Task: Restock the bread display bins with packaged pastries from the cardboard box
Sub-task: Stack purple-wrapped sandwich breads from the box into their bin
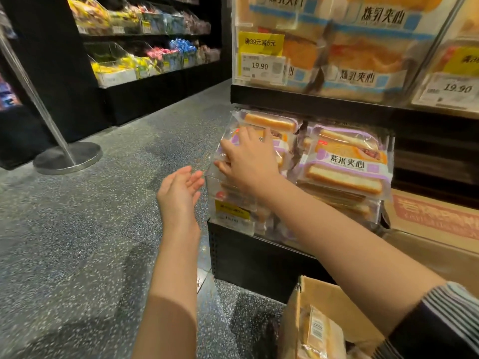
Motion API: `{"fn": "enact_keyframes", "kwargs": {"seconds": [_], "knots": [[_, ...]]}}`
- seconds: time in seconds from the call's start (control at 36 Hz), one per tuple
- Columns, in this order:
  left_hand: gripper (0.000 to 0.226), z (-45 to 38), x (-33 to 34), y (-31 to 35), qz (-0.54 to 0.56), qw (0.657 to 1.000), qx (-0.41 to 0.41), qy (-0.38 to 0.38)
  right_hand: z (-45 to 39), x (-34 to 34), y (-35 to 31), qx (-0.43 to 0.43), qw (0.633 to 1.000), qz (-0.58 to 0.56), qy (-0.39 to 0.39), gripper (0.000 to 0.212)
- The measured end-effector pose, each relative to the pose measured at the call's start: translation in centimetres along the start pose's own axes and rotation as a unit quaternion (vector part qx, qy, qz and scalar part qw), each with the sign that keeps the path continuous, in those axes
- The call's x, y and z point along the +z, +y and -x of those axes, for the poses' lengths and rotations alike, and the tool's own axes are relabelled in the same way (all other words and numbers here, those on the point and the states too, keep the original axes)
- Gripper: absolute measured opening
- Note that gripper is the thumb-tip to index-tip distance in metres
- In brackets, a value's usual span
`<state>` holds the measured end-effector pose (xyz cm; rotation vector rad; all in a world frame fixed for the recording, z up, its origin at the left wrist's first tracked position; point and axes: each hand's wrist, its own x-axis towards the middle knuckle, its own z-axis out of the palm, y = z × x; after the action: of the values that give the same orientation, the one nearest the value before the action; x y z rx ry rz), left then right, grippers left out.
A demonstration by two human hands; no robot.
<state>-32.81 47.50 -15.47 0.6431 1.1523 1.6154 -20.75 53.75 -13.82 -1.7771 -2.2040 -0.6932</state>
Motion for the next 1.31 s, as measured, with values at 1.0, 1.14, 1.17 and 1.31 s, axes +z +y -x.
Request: {"fn": "enact_keyframes", "kwargs": {"seconds": [1.0, 1.14, 1.17, 1.31], "knots": [[0.015, 12.9, 5.8, -8.4, -0.539, 0.669, 0.008, -0.512, 26.0, -6.6, 10.0, -0.005, 0.974, -0.202, -0.101, 0.031], [0.017, 16.5, 6.0, -10.9, -0.585, 0.556, 0.025, -0.59, 32.3, -5.9, 12.4, 0.035, 0.965, -0.178, -0.187, 0.031], [0.019, 17.4, 6.0, -11.3, -0.59, 0.537, 0.031, -0.603, 33.3, -5.9, 13.1, 0.044, 0.961, -0.169, -0.214, 0.031], [0.024, 21.3, 6.3, -14.5, -0.612, 0.44, 0.068, -0.653, 36.6, -5.7, 16.0, 0.107, 0.926, -0.176, -0.316, 0.034]]}}
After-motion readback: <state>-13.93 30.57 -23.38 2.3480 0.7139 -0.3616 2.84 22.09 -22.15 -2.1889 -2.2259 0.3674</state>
